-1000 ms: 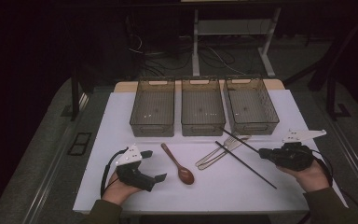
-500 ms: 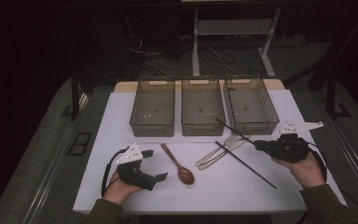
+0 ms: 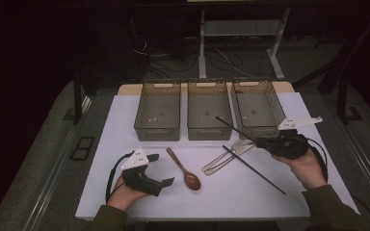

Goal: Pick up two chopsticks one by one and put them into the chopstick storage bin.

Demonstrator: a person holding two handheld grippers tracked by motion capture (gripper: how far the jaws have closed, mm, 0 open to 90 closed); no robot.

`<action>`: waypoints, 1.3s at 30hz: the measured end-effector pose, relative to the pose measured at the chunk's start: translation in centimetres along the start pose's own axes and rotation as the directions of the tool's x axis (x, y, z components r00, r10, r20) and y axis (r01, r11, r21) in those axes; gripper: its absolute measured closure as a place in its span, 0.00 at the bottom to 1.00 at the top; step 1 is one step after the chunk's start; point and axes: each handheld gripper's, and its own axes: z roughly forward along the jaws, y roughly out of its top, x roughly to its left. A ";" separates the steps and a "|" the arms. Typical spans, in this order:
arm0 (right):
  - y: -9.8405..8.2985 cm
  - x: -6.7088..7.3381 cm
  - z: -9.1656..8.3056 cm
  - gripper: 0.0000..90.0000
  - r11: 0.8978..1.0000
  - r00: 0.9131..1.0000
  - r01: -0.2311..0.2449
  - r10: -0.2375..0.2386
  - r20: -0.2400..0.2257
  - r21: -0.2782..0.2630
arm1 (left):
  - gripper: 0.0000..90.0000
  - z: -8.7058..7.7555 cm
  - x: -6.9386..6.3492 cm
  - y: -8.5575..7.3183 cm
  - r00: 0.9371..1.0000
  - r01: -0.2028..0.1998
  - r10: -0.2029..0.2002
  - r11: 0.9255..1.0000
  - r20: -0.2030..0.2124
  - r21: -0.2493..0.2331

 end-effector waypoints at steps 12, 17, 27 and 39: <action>1.8 0.6 1.2 0.94 1.000 1.000 0.013 -0.013 -0.011 -0.012 | 0.00 -0.1 0.1 0.1 1.000 -0.001 0.001 1.000 -0.007 -0.009; 2.9 1.0 1.9 0.94 0.999 1.000 0.029 -0.029 -0.009 -0.024 | 0.00 -0.1 0.0 0.1 1.000 -0.006 0.006 1.000 -0.011 -0.006; 5.3 1.6 4.5 0.94 0.999 0.999 0.048 -0.048 0.008 -0.019 | 0.00 0.2 -0.2 0.1 1.000 -0.013 0.013 1.000 -0.007 0.001; 8.4 2.8 7.2 0.94 0.998 0.999 0.054 -0.054 0.011 -0.013 | 0.00 0.2 -0.3 0.2 1.000 -0.017 0.017 1.000 -0.002 0.000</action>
